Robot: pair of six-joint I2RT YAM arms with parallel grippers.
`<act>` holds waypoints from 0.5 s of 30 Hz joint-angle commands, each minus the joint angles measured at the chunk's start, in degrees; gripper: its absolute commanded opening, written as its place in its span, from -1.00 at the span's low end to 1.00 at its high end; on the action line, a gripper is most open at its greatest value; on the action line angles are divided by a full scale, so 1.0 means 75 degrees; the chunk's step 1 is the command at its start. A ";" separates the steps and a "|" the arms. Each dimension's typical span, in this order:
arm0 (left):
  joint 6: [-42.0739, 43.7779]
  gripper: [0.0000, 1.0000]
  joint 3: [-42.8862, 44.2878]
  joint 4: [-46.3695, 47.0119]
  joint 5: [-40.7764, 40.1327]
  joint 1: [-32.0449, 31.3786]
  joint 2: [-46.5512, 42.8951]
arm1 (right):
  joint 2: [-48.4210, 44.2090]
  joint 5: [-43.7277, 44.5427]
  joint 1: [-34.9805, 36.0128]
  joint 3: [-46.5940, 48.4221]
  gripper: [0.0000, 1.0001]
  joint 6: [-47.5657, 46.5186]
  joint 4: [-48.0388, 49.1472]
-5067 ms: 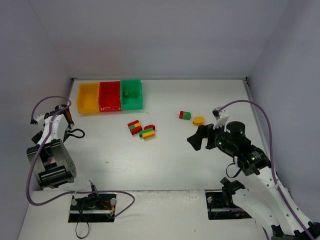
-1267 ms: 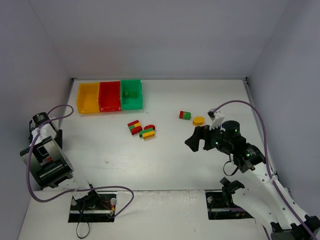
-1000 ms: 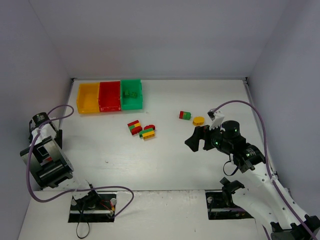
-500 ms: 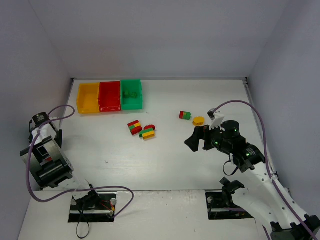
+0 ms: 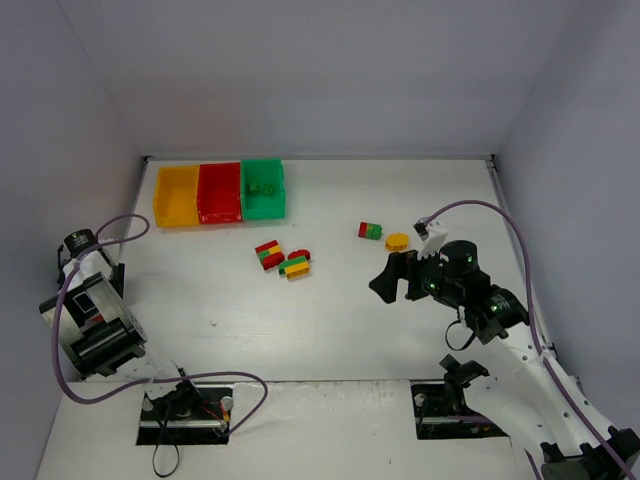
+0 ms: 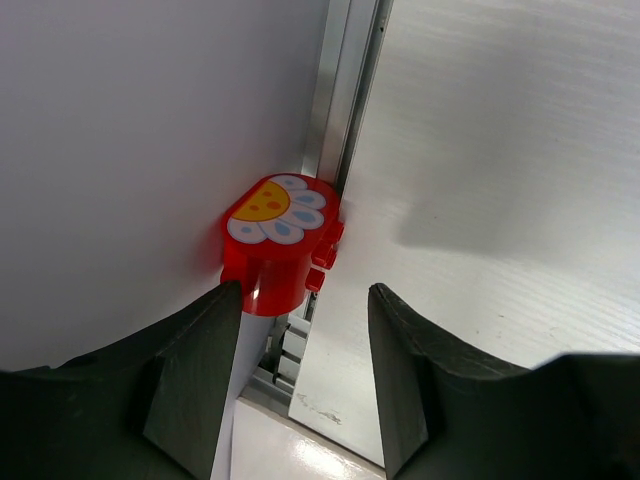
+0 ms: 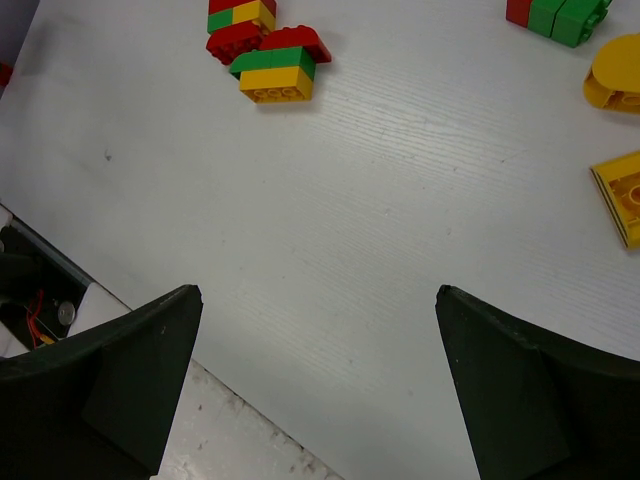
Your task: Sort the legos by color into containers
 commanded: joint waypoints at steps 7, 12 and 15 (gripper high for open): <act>0.0152 -0.05 0.0075 0.0283 0.0151 0.0118 -0.0067 | 0.0146 -0.0022 0.0063 0.0022 1.00 0.0054 0.0327; 0.0164 -0.05 0.0099 0.0377 0.0233 0.0130 -0.0020 | 0.0170 -0.0034 0.0063 0.0022 1.00 0.0078 0.0327; 0.0222 -0.05 0.0087 0.0435 0.0267 0.0141 -0.0008 | 0.0205 -0.0034 0.0063 0.0022 1.00 0.0089 0.0327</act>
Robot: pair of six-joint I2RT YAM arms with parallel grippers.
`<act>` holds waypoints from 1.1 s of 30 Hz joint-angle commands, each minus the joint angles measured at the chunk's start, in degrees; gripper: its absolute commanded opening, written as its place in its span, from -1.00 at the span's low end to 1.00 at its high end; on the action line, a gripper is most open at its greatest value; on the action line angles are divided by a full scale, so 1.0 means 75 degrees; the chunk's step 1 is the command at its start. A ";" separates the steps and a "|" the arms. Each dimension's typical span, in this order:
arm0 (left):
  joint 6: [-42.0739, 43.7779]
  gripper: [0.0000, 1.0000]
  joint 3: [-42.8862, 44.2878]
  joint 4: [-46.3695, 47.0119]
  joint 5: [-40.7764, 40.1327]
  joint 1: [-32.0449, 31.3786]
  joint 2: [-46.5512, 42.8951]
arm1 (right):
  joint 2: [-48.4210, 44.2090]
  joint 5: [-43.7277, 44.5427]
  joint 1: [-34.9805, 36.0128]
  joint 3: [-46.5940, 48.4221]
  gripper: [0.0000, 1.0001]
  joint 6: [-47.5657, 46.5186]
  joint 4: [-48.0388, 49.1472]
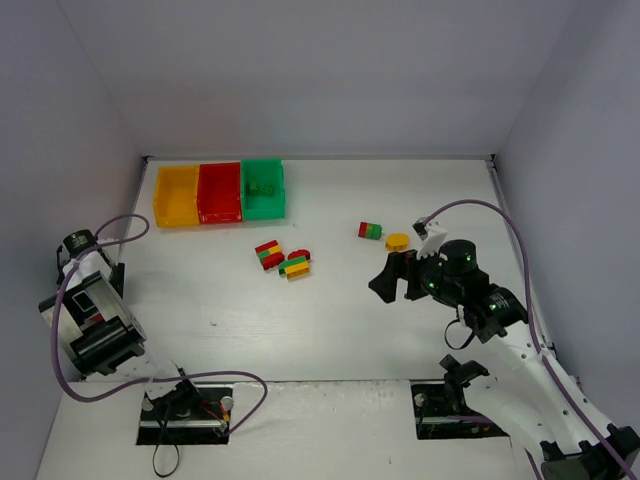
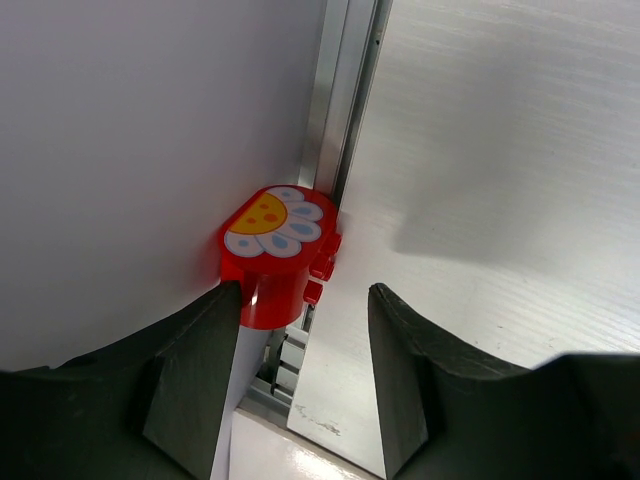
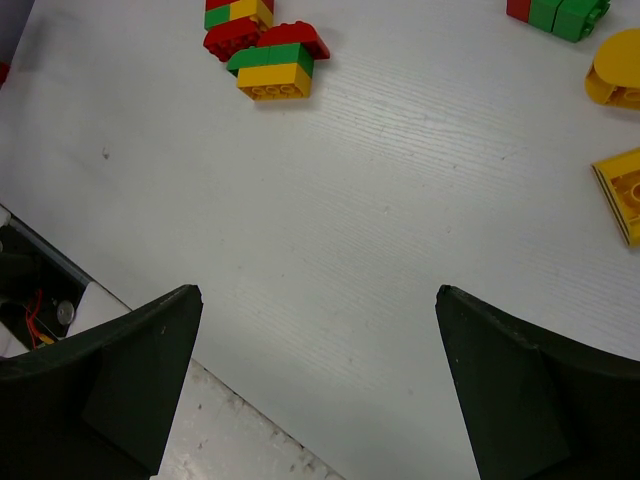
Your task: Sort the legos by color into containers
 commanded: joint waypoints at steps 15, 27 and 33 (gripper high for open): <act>0.0211 -0.19 0.0064 0.0369 0.0137 0.0121 0.0027 | 0.0191 -0.0023 0.0063 0.0022 1.00 0.0078 0.0327; 0.0293 -0.67 -0.0218 0.0474 0.0148 0.0203 -0.0078 | 0.0214 -0.0022 0.0063 0.0034 1.00 0.0066 0.0327; 0.0270 -1.00 -0.0206 0.0217 0.0429 0.0203 -0.0230 | 0.0191 -0.0022 0.0063 0.0034 1.00 0.0043 0.0339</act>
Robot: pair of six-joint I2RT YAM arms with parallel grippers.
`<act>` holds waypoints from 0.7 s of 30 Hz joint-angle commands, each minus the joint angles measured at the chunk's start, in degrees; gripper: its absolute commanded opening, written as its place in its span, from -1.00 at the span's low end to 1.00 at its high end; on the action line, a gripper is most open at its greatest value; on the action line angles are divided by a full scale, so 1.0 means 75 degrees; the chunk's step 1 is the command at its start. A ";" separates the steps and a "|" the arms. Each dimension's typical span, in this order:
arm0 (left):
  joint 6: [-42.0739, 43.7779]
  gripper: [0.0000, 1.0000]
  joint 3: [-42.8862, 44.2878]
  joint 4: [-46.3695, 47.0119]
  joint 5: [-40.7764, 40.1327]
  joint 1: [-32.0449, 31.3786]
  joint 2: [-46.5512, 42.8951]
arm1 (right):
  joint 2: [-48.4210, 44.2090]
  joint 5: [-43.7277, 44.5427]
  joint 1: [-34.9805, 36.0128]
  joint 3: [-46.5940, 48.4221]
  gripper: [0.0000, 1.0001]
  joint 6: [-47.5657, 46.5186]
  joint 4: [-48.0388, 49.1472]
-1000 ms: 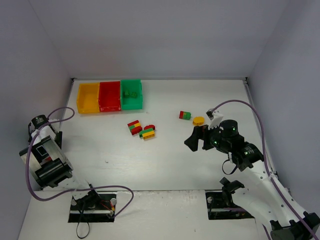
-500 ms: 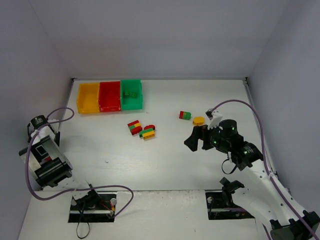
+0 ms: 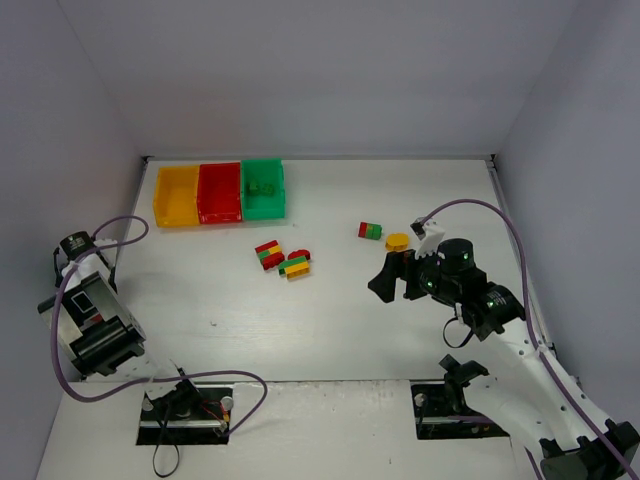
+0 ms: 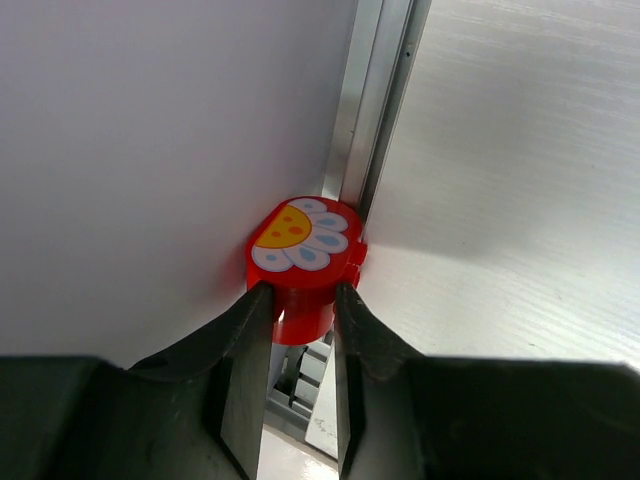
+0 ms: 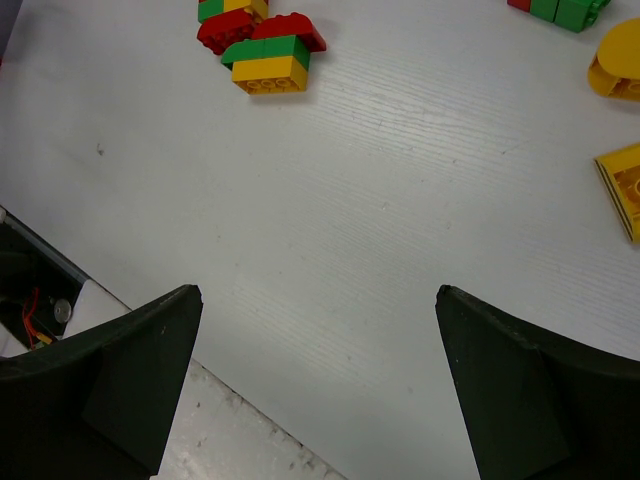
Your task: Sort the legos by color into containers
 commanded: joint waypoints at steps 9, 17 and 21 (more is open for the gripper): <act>-0.0200 -1.00 0.0220 -0.0881 0.0909 0.0049 -0.0801 | -0.0239 0.0013 0.0057 0.0010 1.00 0.0054 0.0385; -0.0458 -1.00 0.0000 -0.1105 0.1132 -0.0232 -0.1293 | -0.0508 -0.0011 0.0057 -0.0025 1.00 0.0031 0.0432; -0.0739 -1.00 -0.0446 -0.0918 0.1226 -0.0560 -0.1469 | -0.0555 -0.0034 0.0057 -0.0025 1.00 0.0031 0.0409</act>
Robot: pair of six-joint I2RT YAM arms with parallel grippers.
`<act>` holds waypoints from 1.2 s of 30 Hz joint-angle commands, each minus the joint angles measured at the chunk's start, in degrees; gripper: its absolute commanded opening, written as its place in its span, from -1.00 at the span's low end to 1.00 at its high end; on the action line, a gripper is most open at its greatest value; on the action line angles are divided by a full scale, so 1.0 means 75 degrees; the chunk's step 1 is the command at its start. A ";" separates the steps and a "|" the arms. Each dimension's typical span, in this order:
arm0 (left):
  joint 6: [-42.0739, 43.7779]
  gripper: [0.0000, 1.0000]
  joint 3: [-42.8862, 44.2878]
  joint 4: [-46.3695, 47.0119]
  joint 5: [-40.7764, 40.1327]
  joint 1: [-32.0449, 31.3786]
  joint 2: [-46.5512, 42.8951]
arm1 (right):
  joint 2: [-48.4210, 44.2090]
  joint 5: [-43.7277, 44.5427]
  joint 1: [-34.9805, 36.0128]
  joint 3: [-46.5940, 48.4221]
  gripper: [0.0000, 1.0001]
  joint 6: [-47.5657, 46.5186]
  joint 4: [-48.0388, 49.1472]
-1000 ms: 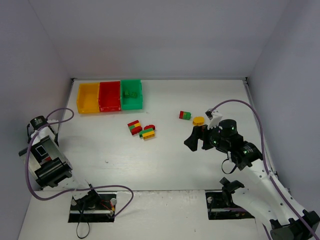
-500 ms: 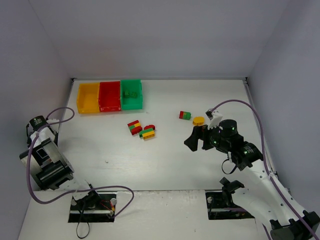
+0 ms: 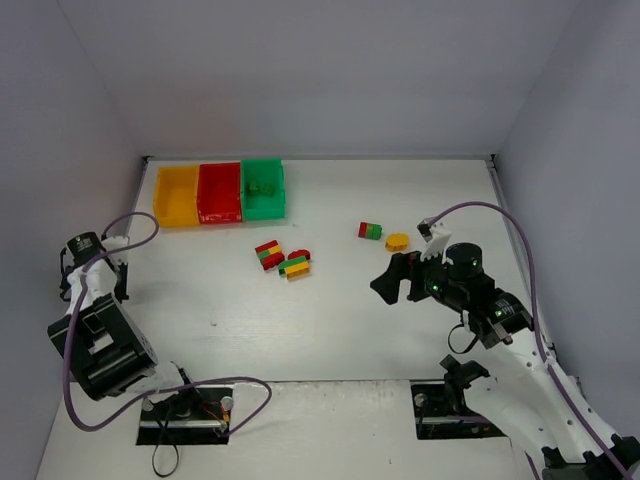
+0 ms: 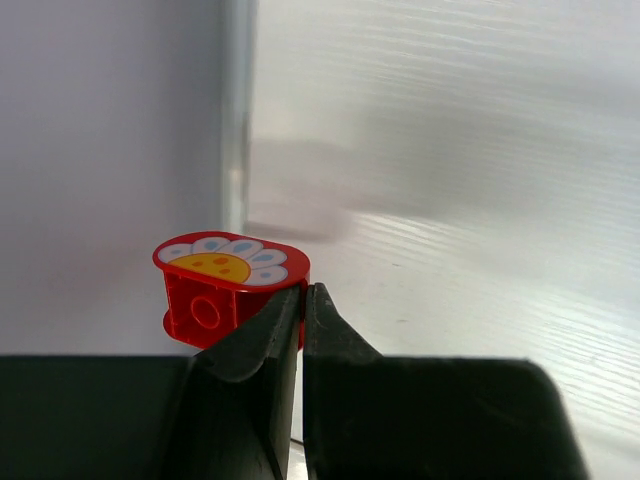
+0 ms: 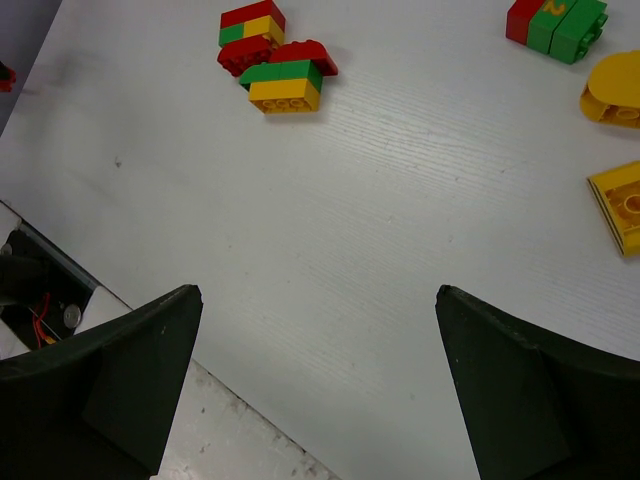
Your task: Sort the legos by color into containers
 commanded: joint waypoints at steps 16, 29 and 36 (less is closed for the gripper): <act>-0.2257 -1.00 0.1551 0.0811 0.0163 -0.3331 0.0463 | -0.0180 0.0059 0.0057 0.0057 1.00 0.0034 0.0453; -0.3209 -1.00 0.7680 0.0566 -0.0130 -0.5490 0.4706 | 0.0019 0.0727 0.0045 0.0456 1.00 0.0408 0.0312; -0.3325 -0.58 0.9150 0.0248 -0.0728 -0.5549 0.6067 | 0.0160 0.1126 0.0045 0.0538 1.00 0.0701 0.0266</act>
